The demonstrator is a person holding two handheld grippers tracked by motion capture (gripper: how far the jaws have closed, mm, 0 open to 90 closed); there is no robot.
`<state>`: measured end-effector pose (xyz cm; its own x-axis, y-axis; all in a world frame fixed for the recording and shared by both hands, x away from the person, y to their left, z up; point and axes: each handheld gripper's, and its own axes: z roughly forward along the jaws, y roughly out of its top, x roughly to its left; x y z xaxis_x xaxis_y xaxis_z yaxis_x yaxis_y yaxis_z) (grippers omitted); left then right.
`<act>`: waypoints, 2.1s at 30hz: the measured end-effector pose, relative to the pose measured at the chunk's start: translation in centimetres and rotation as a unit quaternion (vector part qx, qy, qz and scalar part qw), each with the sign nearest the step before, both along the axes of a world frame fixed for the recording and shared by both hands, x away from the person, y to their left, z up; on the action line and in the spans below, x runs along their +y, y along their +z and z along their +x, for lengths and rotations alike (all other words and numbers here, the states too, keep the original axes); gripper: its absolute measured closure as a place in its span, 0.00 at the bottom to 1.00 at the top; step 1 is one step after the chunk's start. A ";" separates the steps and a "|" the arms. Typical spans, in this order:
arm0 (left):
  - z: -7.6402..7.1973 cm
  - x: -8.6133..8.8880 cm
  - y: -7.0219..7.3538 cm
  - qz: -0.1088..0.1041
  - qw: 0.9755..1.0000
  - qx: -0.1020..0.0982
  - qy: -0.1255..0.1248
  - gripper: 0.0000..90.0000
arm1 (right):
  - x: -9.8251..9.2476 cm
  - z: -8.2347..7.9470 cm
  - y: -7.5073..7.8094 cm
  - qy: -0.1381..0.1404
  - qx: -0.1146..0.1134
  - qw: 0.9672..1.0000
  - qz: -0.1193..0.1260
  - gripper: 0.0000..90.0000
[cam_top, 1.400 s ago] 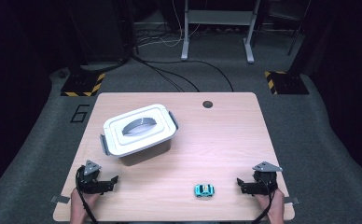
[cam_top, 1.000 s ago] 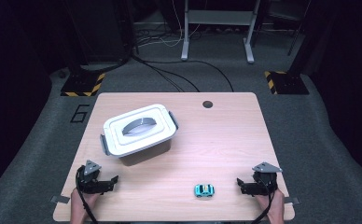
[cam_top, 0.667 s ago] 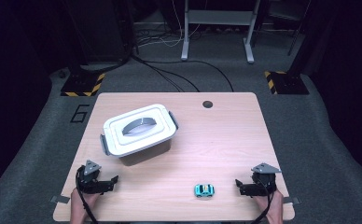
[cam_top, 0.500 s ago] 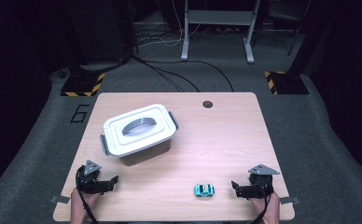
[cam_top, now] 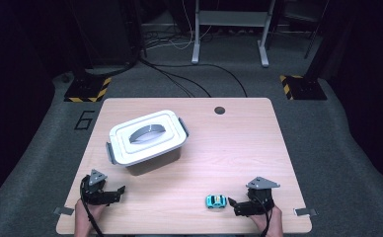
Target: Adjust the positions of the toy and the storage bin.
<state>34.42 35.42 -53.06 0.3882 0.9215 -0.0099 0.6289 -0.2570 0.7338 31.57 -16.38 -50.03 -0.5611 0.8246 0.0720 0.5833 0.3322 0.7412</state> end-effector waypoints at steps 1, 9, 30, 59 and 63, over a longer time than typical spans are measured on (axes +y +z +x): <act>0.0 0.0 0.0 0.000 1.000 0.000 0.000 0.08 | 0.9 -0.1 0.0 0.012 0.003 1.000 -0.001 0.00; 0.0 0.0 0.0 0.000 1.000 0.000 0.000 0.08 | 3.0 -0.2 -0.2 0.047 0.006 0.999 -0.007 0.00; 0.0 0.0 0.0 0.000 1.000 0.000 0.000 0.08 | 6.1 -0.1 -1.4 0.145 -0.013 0.988 -0.045 0.33; 0.0 0.0 0.0 -0.001 1.000 0.000 0.001 0.08 | 4.7 -0.2 -1.8 0.117 -0.002 0.993 -0.025 0.46; 0.0 0.0 0.0 -0.001 1.000 0.000 0.001 0.08 | 5.6 0.2 -1.9 0.129 -0.003 0.991 -0.038 0.47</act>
<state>34.41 35.39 -53.07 0.3863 0.9223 -0.0112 0.6289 -0.2544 0.7347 31.82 -10.79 -51.98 -0.7536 0.6573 0.0117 0.4681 0.5240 0.7115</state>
